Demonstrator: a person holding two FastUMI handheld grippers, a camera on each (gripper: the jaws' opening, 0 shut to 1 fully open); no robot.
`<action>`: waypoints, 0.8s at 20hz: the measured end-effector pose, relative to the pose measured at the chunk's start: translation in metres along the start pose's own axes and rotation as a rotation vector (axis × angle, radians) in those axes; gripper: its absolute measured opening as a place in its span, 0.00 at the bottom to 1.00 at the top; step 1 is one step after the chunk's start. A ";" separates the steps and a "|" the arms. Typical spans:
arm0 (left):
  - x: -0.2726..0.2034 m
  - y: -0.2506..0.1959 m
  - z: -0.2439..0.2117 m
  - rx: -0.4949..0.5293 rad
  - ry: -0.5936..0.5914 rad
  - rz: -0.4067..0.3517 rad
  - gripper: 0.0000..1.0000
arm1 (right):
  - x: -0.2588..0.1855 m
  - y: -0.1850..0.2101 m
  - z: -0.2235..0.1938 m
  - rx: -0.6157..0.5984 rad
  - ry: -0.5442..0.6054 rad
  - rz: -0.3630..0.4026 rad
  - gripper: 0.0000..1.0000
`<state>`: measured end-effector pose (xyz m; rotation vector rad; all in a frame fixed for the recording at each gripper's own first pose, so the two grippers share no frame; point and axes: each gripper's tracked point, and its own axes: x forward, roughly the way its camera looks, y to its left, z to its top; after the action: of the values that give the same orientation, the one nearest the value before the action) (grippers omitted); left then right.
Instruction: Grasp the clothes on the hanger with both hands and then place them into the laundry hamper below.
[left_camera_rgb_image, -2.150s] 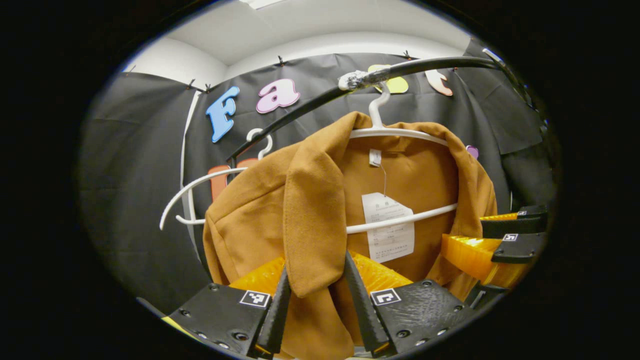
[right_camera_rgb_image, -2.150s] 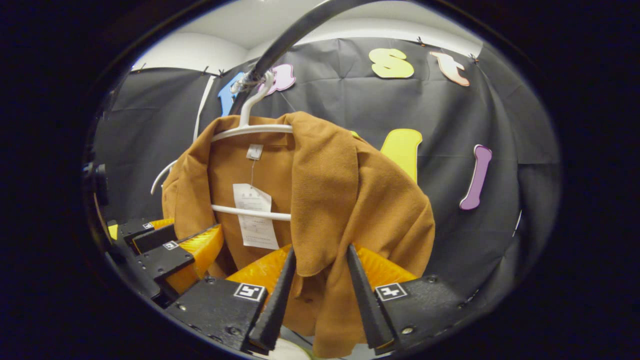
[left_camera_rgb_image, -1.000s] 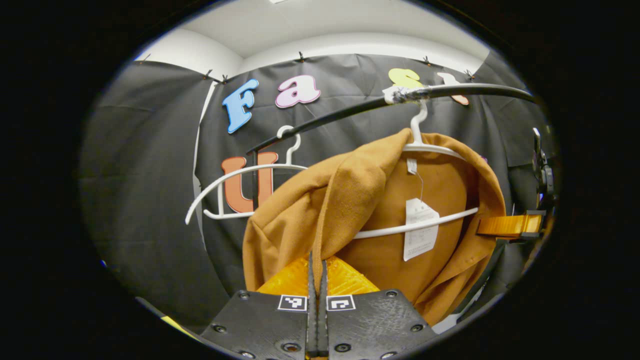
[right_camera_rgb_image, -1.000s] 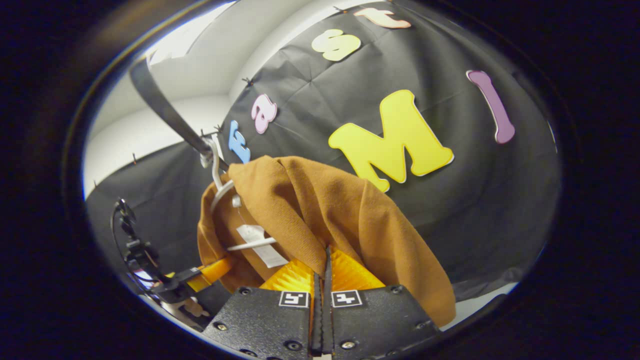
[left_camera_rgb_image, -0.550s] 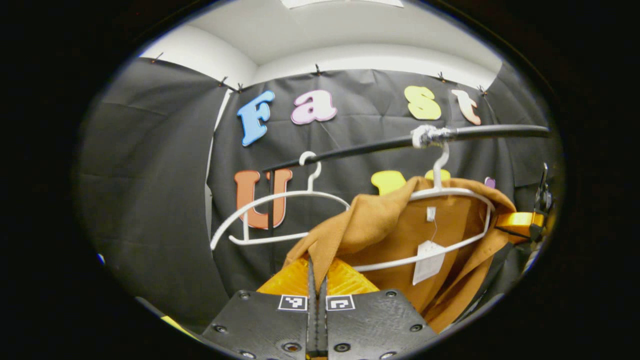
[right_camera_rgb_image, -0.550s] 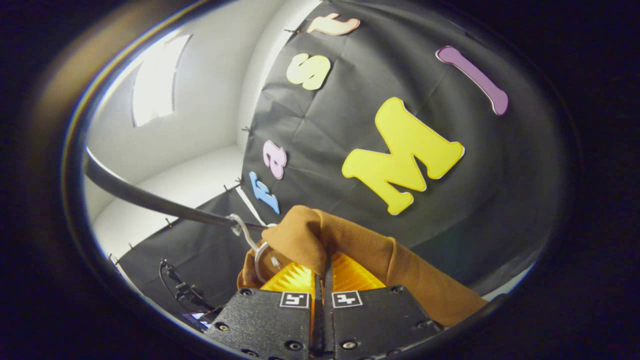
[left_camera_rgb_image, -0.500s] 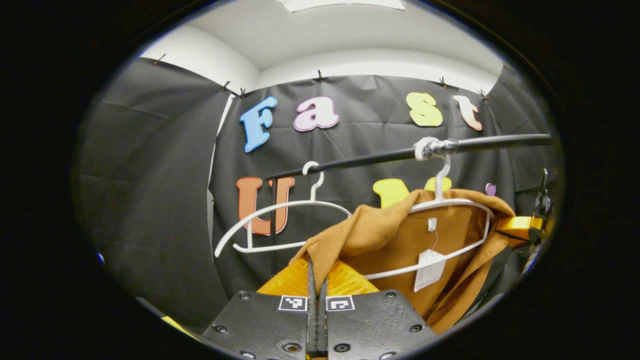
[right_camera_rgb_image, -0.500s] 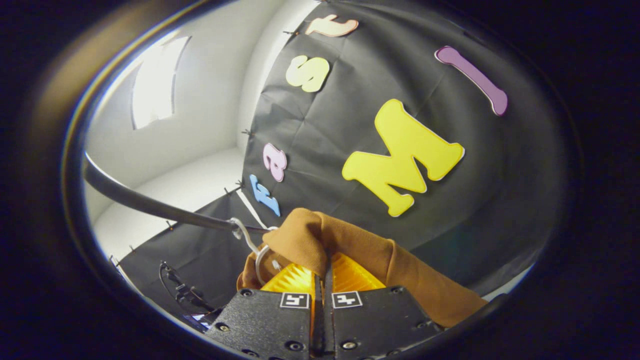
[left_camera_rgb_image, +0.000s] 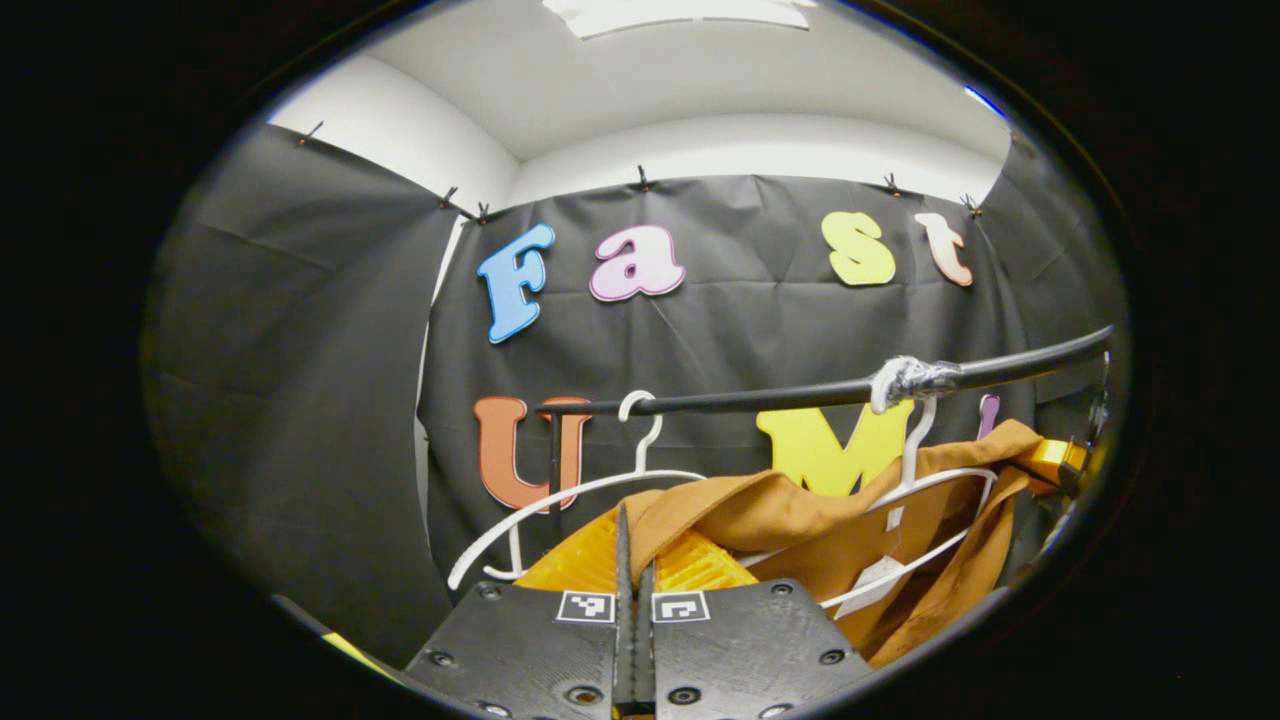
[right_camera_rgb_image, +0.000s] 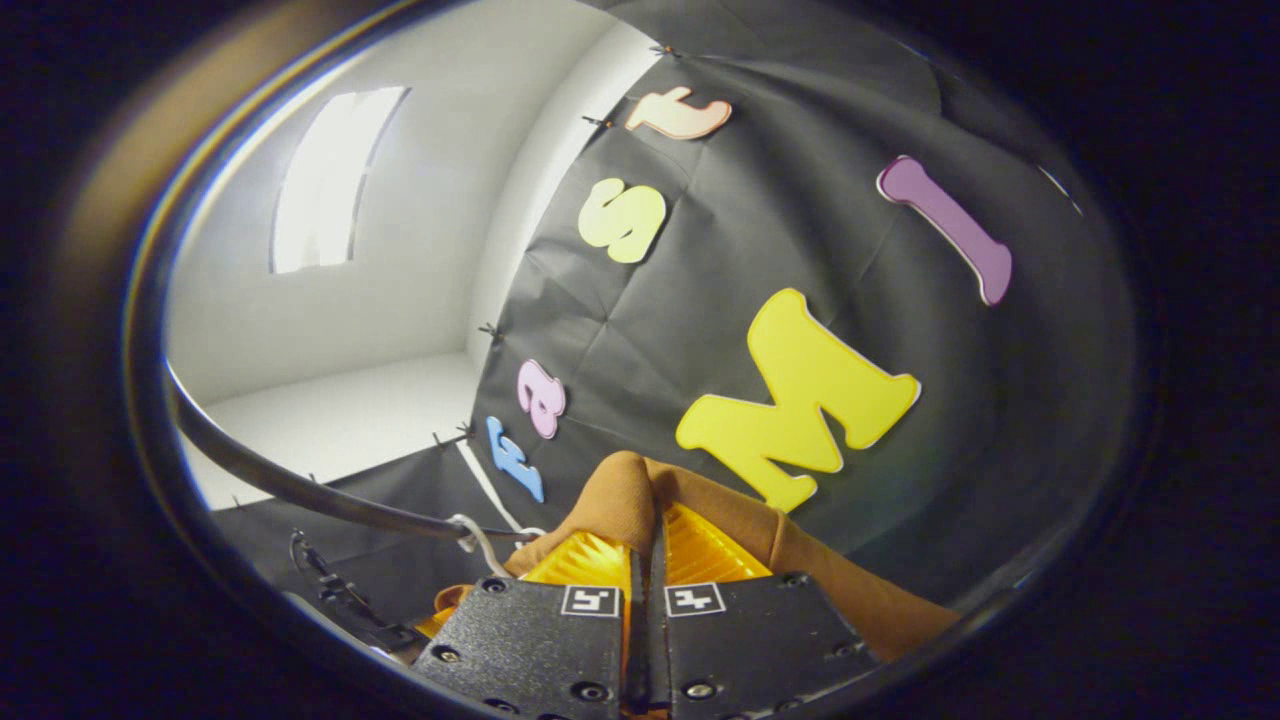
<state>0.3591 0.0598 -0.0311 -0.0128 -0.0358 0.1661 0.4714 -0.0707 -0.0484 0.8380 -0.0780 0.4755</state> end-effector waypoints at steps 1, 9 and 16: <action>0.001 0.001 -0.001 -0.011 0.006 0.001 0.05 | 0.004 -0.004 0.001 -0.029 -0.009 -0.026 0.03; 0.011 -0.006 -0.021 0.006 0.095 -0.150 0.00 | 0.023 -0.033 0.012 -0.195 0.046 -0.117 0.03; 0.035 0.005 -0.035 0.039 0.172 -0.273 0.05 | 0.049 -0.056 0.008 -0.256 0.084 -0.175 0.04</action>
<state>0.3943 0.0698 -0.0651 0.0164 0.1369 -0.1078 0.5401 -0.0904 -0.0694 0.5674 0.0127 0.3269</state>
